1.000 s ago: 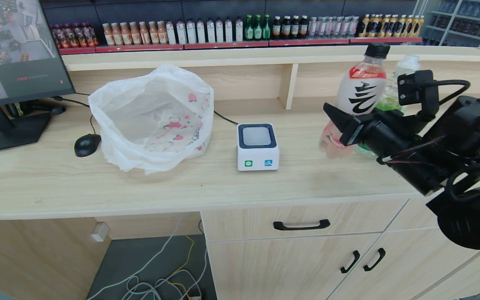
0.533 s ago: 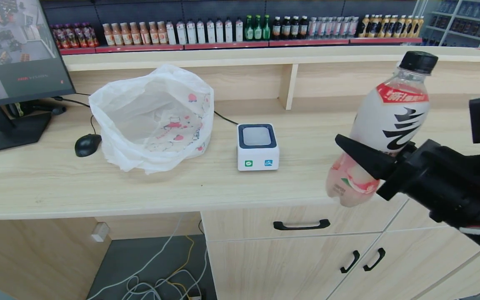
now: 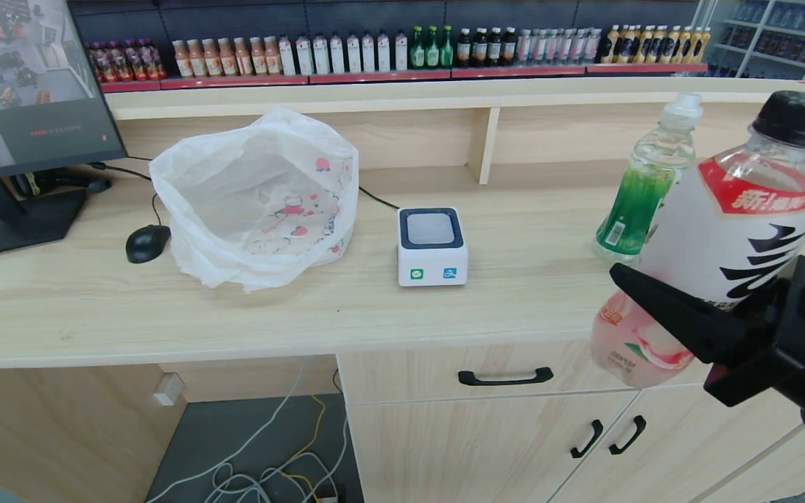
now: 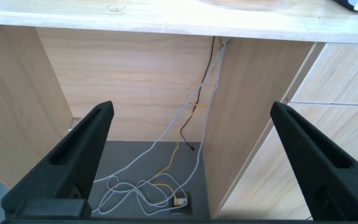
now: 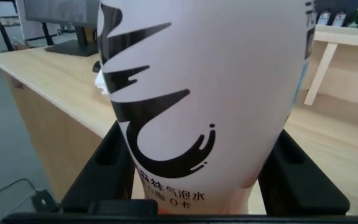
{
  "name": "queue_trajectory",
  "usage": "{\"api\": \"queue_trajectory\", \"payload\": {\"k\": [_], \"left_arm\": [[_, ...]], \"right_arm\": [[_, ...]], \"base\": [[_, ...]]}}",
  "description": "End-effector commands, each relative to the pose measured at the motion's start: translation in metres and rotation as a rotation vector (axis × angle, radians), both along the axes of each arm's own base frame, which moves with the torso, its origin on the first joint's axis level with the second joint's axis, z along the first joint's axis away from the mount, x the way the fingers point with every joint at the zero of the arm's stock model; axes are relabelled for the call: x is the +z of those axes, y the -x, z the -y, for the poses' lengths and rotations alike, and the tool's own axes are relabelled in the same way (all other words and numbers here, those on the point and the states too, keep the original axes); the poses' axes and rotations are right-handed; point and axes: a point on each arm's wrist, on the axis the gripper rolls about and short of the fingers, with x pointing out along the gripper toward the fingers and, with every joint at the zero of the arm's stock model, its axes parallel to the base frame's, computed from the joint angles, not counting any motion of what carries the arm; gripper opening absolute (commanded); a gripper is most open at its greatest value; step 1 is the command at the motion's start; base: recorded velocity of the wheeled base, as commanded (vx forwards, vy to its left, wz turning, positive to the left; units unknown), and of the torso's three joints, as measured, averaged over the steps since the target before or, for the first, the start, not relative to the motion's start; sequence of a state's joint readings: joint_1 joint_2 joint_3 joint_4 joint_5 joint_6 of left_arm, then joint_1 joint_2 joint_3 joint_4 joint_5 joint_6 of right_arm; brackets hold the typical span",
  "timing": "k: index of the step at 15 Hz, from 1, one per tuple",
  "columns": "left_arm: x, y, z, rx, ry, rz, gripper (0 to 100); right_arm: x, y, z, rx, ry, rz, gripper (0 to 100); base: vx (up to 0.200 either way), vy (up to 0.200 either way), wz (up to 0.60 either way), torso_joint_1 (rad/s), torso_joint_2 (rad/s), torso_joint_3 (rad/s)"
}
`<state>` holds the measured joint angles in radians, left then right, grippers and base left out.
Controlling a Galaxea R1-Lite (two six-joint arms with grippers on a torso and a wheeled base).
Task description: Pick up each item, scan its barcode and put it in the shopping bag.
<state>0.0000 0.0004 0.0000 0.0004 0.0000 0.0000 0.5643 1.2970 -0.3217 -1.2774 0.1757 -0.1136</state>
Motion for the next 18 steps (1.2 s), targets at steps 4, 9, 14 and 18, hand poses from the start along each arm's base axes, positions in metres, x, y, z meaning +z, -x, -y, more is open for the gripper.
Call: {"api": "queue_trajectory", "payload": {"k": [4, 9, 14, 18], "left_arm": [[0.0, 0.0, 0.0, 0.0, 0.0, 0.001, 100], [0.0, 0.0, 0.0, 0.0, 0.0, 0.001, 100], [0.0, 0.0, 0.0, 0.0, 0.0, 0.001, 100], [0.0, 0.0, 0.0, 0.0, 0.0, 0.001, 100]], "right_arm": [[0.008, 0.002, 0.017, -0.054, 0.089, 0.137, 0], [-0.01, 0.007, -0.008, 0.081, 0.251, 0.2, 0], [-0.026, 0.033, -0.081, -0.019, 0.375, 0.269, 0], [-0.026, 0.042, -0.097, -0.045, 0.422, 0.495, 0]], "base": [[0.0, 0.0, 0.0, 0.0, 0.0, 0.0], [0.0, 0.0, 0.0, 0.0, 0.0, 0.0], [0.0, 0.0, 0.0, 0.0, 0.0, 0.0], [0.0, 0.0, 0.0, 0.0, 0.0, 0.0]]}}
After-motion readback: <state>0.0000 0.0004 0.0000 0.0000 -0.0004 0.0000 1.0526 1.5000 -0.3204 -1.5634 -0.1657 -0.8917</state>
